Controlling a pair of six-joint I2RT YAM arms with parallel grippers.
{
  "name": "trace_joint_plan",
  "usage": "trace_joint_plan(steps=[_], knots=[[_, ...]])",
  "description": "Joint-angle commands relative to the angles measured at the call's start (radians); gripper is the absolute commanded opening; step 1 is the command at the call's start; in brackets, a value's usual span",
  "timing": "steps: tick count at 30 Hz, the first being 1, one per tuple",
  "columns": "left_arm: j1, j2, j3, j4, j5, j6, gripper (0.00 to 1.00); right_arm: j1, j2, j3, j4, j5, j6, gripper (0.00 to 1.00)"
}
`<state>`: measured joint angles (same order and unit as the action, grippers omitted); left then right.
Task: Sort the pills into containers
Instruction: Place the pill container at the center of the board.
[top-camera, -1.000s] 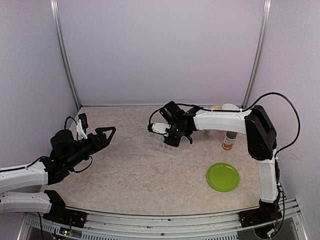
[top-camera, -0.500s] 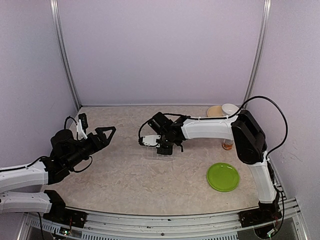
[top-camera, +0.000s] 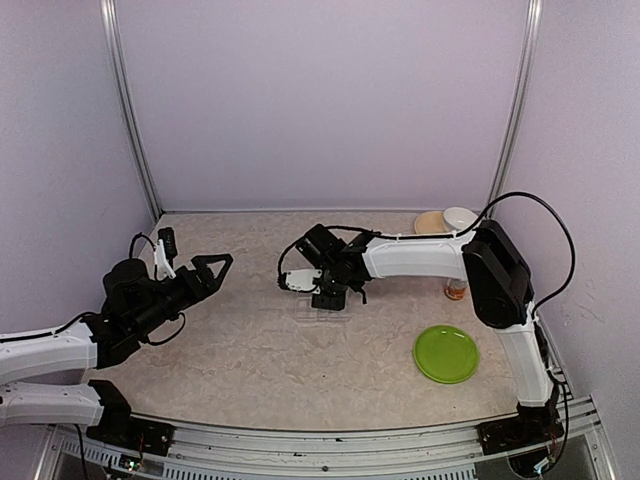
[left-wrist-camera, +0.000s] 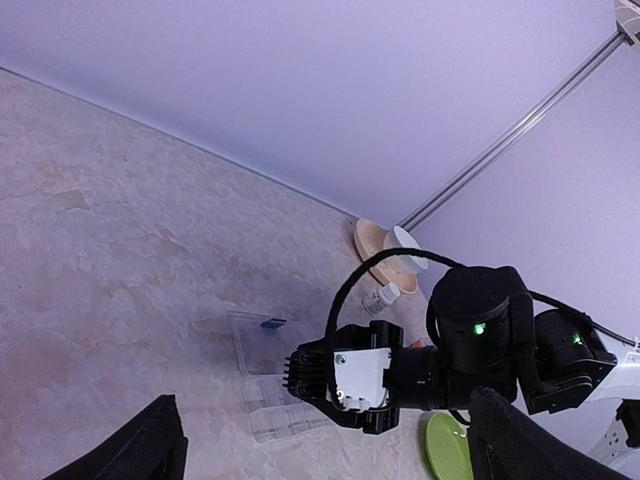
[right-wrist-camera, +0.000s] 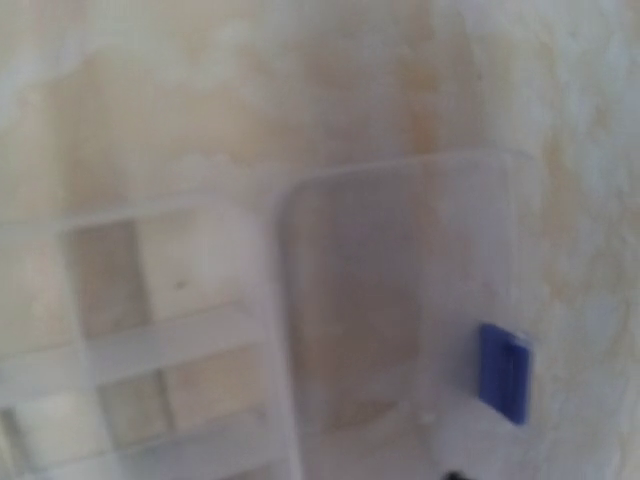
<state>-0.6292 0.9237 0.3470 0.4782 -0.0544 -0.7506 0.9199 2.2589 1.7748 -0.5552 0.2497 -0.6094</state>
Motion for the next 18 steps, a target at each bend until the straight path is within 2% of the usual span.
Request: trace_joint_plan(steps=[1, 4, 7, 11, 18], knots=[[-0.001, 0.001, -0.013, 0.021, 0.006, 0.006, 0.97, 0.008, -0.120, -0.027, 0.046, 0.034, 0.031, 0.62], [-0.004, 0.003, -0.017, 0.023, 0.004, 0.010, 0.99, 0.003, -0.209, -0.114, 0.112, 0.057, 0.065, 0.82], [-0.006, 0.005, -0.021, 0.028, 0.003, 0.012, 0.99, -0.009, -0.294, -0.181, 0.152, 0.061, 0.124, 0.93], [-0.011, 0.015, -0.022, 0.041, 0.011, 0.015, 0.99, -0.052, -0.385, -0.235, 0.163, 0.046, 0.262, 1.00], [-0.028, 0.042, -0.011, 0.056, 0.021, 0.032, 0.99, -0.144, -0.548, -0.374, 0.206, 0.026, 0.479, 1.00]])
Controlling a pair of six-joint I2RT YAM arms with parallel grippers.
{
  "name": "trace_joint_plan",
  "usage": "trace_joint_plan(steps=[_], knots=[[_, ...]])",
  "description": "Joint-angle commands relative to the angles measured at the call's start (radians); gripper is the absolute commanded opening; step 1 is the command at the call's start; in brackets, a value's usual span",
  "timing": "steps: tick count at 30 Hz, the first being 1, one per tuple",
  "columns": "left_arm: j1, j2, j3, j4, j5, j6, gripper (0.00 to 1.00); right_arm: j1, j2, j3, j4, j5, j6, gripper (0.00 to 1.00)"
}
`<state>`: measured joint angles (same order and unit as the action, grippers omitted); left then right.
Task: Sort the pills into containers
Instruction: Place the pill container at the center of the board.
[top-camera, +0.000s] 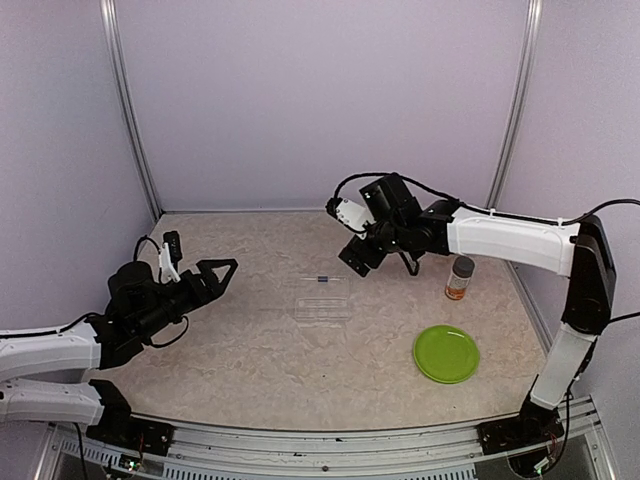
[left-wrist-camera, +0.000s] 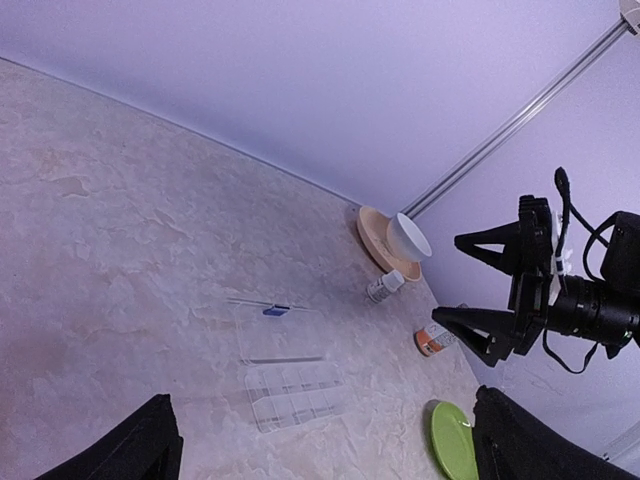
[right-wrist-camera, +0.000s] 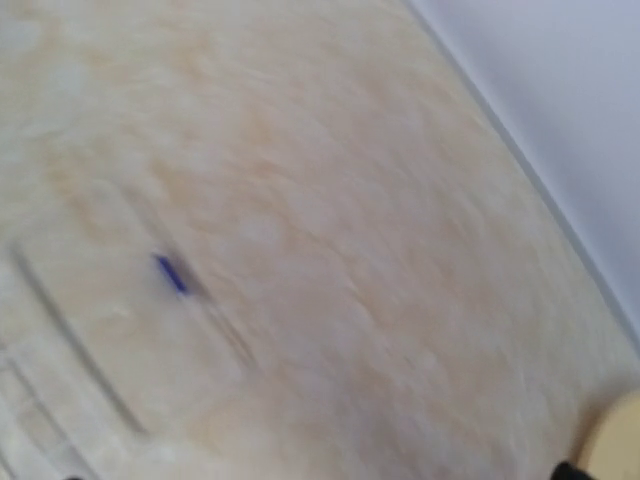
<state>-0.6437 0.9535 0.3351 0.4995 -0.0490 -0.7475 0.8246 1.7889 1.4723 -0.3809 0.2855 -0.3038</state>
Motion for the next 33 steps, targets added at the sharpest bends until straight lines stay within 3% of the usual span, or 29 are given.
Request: trace_joint_plan(steps=[1, 7, 19, 23, 28, 33], knots=[[-0.016, 0.015, 0.002, 0.036, 0.014, 0.033, 0.99, -0.063, -0.101, -0.101, 0.036, -0.012, 0.207, 1.00], [-0.025, 0.035, 0.012, 0.043, 0.031, 0.053, 0.99, -0.160, -0.251, -0.293, 0.124, -0.041, 0.371, 1.00], [-0.043, 0.131, 0.055, 0.000, 0.030, 0.047, 0.99, -0.271, -0.521, -0.613, 0.199, 0.101, 0.632, 1.00], [-0.050, 0.218, 0.086, -0.005, 0.042, 0.043, 0.99, -0.271, -0.590, -0.670, 0.231, 0.025, 0.650, 1.00], [-0.071, 0.353, 0.118, 0.051, 0.069, 0.042, 0.99, -0.263, -0.565, -0.669, 0.215, -0.113, 0.626, 1.00], [-0.090, 0.473, 0.152, 0.102, 0.106, 0.030, 0.99, -0.228, -0.500, -0.672, 0.201, -0.153, 0.619, 1.00]])
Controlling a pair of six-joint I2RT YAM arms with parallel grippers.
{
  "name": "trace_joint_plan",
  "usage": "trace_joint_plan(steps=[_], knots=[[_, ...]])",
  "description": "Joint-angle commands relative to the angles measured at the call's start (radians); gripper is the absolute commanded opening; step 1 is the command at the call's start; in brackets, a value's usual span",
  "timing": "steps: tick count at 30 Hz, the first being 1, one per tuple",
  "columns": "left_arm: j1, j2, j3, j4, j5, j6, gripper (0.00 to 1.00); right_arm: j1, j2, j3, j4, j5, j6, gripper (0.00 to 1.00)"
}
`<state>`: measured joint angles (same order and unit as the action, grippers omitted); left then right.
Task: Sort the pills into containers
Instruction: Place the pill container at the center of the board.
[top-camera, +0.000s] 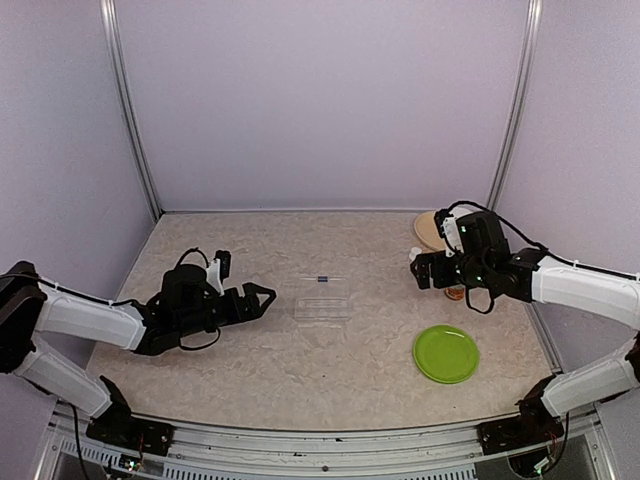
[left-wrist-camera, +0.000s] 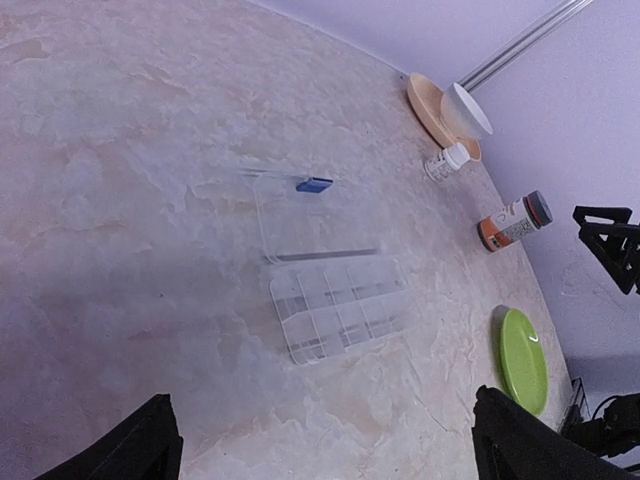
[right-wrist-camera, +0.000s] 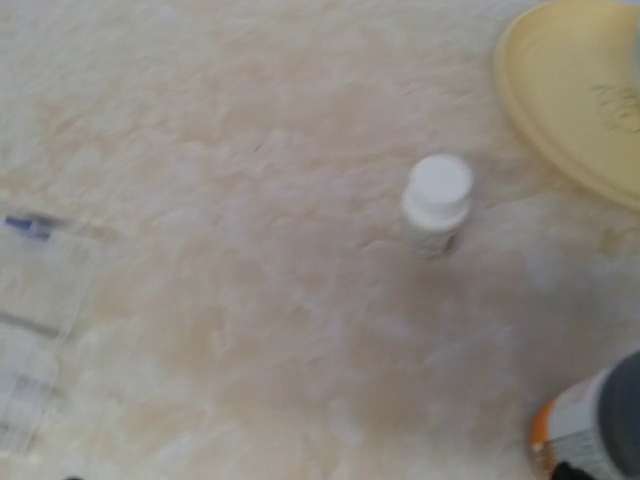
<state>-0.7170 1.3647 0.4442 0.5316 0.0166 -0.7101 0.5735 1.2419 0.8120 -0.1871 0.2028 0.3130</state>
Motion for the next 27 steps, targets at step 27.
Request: trace_joint_plan(steps=[27], knots=[[-0.058, 0.382, 0.185, 0.165, 0.146, -0.023, 0.99, 0.063, -0.077, -0.043, -0.146, 0.276, 0.210, 1.00]])
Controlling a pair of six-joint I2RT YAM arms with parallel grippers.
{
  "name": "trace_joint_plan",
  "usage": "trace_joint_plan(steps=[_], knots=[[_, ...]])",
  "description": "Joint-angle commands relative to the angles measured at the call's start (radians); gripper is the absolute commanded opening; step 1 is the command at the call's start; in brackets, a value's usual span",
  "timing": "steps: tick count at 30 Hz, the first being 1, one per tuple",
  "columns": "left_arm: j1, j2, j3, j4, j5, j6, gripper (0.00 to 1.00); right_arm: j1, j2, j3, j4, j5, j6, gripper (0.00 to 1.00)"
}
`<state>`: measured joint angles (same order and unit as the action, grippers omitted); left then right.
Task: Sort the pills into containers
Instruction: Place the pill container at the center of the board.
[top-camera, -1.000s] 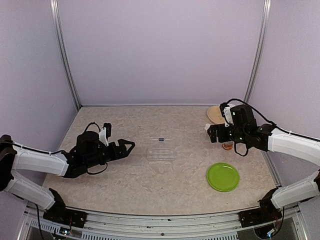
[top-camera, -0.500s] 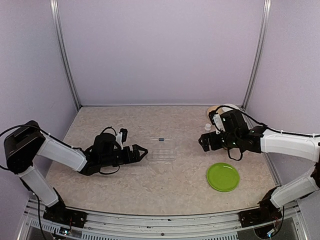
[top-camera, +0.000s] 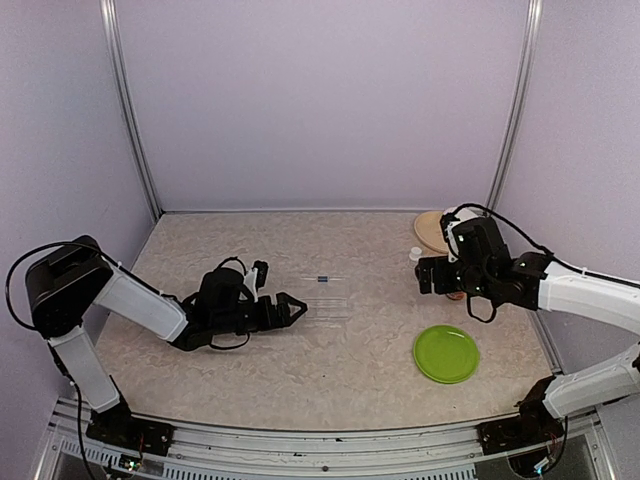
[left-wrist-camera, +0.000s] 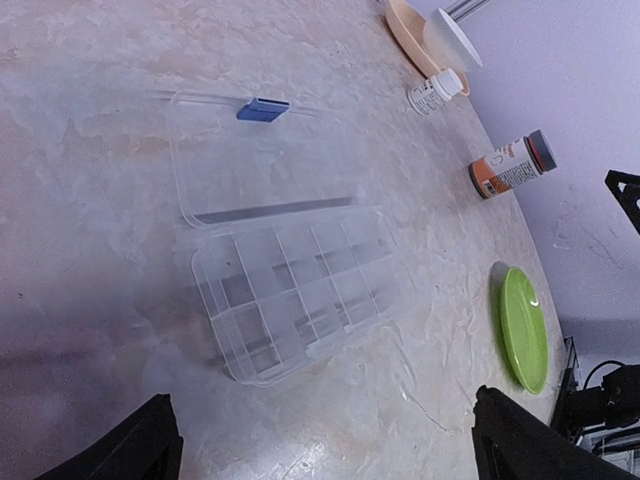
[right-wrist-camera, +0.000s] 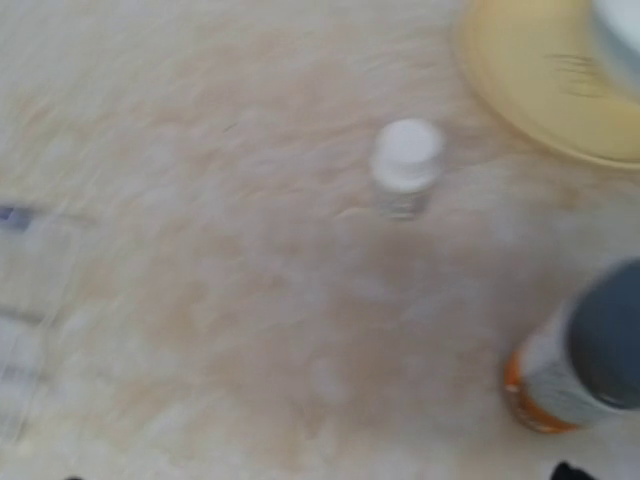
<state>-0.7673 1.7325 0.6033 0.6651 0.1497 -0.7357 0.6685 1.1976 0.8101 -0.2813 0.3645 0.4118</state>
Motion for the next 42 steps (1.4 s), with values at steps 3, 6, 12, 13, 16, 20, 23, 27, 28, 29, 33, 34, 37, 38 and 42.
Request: trace_joint_plan(steps=[3, 6, 12, 13, 16, 20, 23, 27, 28, 29, 33, 34, 37, 38, 42], knots=[[-0.007, 0.030, 0.041, 0.029, 0.015, 0.004, 0.99, -0.057, -0.058, -0.069, -0.015, 0.092, 0.111, 1.00], [-0.007, 0.044, 0.068, 0.003, -0.002, 0.020, 0.99, -0.056, -0.047, -0.069, 0.041, 0.021, 0.055, 1.00], [0.010, 0.097, 0.185, -0.106, -0.049, 0.058, 0.99, -0.033, 0.024, -0.019, 0.087, -0.097, -0.065, 1.00], [0.014, 0.108, 0.202, -0.124, -0.054, 0.060, 0.99, -0.025, 0.040, -0.006, 0.097, -0.138, -0.083, 1.00], [0.023, 0.136, 0.245, -0.164, -0.061, 0.067, 0.99, 0.012, 0.125, 0.063, 0.082, -0.187, -0.127, 1.00], [0.028, 0.187, 0.305, -0.205, -0.042, 0.072, 0.99, 0.036, 0.213, 0.114, 0.090, -0.220, -0.144, 1.00], [0.029, 0.228, 0.348, -0.235, -0.030, 0.081, 0.99, 0.036, 0.250, 0.122, 0.118, -0.247, -0.139, 1.00], [0.037, 0.265, 0.374, -0.232, 0.002, 0.085, 0.97, 0.036, 0.367, 0.194, 0.082, -0.235, -0.143, 1.00], [0.040, 0.269, 0.371, -0.216, 0.018, 0.085, 0.96, 0.036, 0.395, 0.204, 0.078, -0.224, -0.144, 1.00], [0.042, 0.273, 0.368, -0.197, 0.029, 0.085, 0.95, 0.036, 0.416, 0.211, 0.078, -0.218, -0.147, 1.00], [0.052, 0.297, 0.377, -0.142, 0.101, 0.112, 0.91, 0.033, 0.514, 0.256, 0.083, -0.218, -0.161, 1.00], [0.054, 0.305, 0.386, -0.135, 0.120, 0.123, 0.90, 0.034, 0.539, 0.272, 0.077, -0.208, -0.166, 1.00], [0.064, 0.338, 0.415, -0.143, 0.163, 0.149, 0.84, 0.034, 0.610, 0.321, 0.059, -0.182, -0.193, 1.00], [0.066, 0.348, 0.429, -0.151, 0.179, 0.160, 0.83, 0.034, 0.631, 0.333, 0.056, -0.174, -0.201, 1.00], [0.071, 0.378, 0.476, -0.196, 0.226, 0.213, 0.79, 0.035, 0.674, 0.344, 0.070, -0.199, -0.237, 1.00]])
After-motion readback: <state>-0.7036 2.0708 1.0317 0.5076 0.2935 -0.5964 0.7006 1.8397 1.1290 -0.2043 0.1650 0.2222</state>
